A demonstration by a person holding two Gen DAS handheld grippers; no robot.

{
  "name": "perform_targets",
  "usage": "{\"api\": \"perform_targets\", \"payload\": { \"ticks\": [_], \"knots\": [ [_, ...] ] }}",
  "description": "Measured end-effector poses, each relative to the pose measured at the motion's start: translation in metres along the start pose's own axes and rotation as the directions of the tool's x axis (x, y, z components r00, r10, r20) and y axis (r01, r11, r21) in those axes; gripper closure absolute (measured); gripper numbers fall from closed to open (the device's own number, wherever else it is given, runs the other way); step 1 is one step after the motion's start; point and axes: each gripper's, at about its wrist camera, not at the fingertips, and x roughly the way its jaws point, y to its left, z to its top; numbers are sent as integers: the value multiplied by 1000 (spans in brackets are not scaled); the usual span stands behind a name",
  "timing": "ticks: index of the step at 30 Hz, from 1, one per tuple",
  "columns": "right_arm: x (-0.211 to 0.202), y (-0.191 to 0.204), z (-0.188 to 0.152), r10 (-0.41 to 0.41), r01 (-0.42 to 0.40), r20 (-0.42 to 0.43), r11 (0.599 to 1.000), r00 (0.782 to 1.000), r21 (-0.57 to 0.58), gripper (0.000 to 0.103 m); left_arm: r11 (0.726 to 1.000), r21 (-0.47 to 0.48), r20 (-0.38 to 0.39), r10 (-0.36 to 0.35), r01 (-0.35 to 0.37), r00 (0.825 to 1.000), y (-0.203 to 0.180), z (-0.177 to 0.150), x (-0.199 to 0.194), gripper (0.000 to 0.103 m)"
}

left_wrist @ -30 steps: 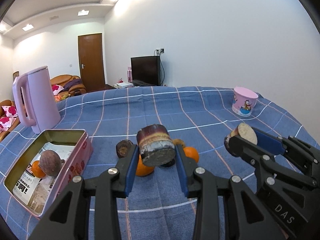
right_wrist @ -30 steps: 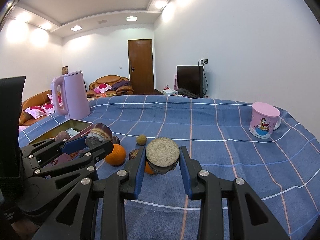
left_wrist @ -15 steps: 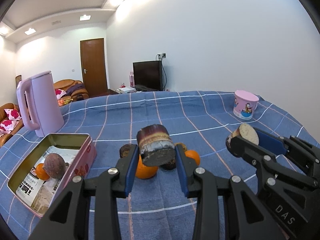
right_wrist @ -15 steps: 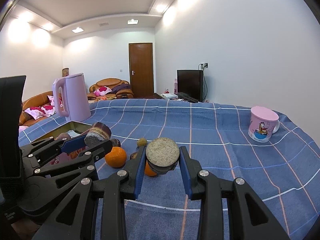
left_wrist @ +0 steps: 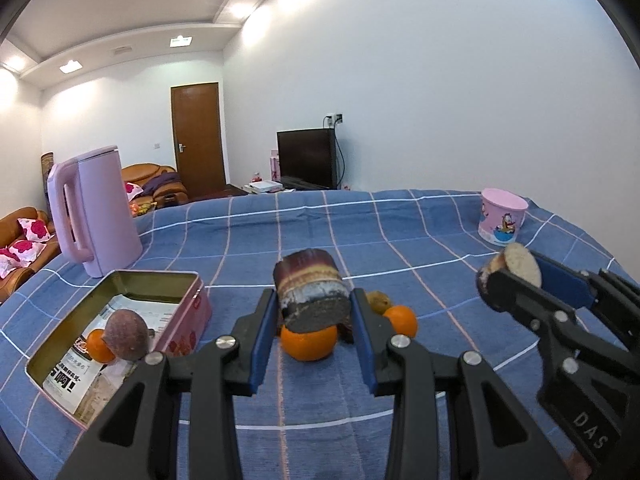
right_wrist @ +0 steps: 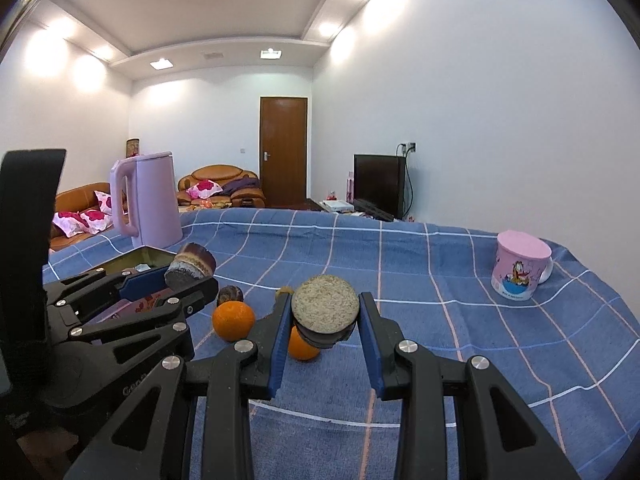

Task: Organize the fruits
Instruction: 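Carry both held slices toward the pink tin, left tool over the tin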

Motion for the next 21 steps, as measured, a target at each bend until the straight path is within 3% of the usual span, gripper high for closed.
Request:
{"api": "perform_targets", "payload": {
  "ticks": [21],
  "knots": [
    [21, 38, 12, 64, -66, -27, 996, 998, -57, 68, 996, -55, -14, 68, -69, 998, 47, 0, -1, 65]
  ]
}}
